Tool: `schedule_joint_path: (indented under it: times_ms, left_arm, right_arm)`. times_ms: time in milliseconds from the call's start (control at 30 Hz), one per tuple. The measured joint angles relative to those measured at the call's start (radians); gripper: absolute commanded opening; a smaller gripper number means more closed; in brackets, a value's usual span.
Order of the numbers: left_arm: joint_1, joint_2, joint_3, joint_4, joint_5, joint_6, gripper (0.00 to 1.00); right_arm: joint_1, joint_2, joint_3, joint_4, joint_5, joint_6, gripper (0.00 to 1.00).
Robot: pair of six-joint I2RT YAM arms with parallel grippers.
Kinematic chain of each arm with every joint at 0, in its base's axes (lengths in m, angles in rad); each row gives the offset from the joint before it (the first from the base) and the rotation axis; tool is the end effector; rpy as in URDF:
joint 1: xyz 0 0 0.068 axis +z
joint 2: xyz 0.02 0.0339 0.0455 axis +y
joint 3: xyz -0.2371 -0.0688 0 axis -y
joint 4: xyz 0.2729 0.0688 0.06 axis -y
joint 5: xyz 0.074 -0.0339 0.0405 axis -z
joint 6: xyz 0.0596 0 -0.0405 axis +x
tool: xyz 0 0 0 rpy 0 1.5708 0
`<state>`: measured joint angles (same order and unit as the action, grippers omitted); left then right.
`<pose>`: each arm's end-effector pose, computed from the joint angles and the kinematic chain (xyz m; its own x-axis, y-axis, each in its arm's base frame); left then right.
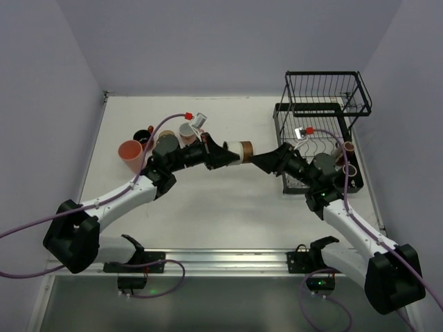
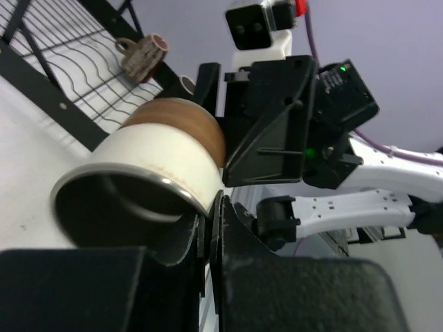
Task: Unload the cups from the dish rack
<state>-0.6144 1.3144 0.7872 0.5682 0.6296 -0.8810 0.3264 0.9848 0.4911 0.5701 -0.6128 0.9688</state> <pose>0.2641 -0.2293 0.2624 -0.7089 -0.2629 -0.6545 0.6283 0.1862 -0.7554 0.2542 0.1223 0.2439 -0.6230 0.5009 -0.6008 -0.5157 0.3145 0.7969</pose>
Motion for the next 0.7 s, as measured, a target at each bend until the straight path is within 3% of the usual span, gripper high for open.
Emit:
schedule_joint_path:
  times_ms: [33, 133, 233, 367, 533, 700]
  left_arm:
    - [-0.004, -0.002, 0.002, 0.002, -0.016, 0.011, 0.0]
    - [-0.01, -0.002, 0.02, -0.069, -0.043, 0.062, 0.0]
    - [-0.018, 0.009, 0.13, -0.286, -0.148, 0.188, 0.0]
    - [-0.022, 0.105, 0.426, -0.605, -0.377, 0.38, 0.0]
    - [-0.021, 0.305, 0.741, -0.855, -0.626, 0.549, 0.0]
    - [-0.021, 0.535, 0.89, -1.021, -0.79, 0.647, 0.0]
  right_arm:
    - [0.0, 0.01, -0.002, 0.006, -0.002, 0.005, 0.69]
    - [0.01, 0.027, -0.005, 0.003, -0.005, 0.011, 0.93]
    - [0.015, 0.014, -0.005, -0.018, 0.001, -0.013, 0.96]
    - [0.016, -0.04, -0.003, -0.106, 0.042, -0.067, 0.96]
    - [0.016, -0.113, 0.003, -0.243, 0.106, -0.155, 0.96]
    - [0.016, -0.165, 0.014, -0.361, 0.175, -0.235, 0.96]
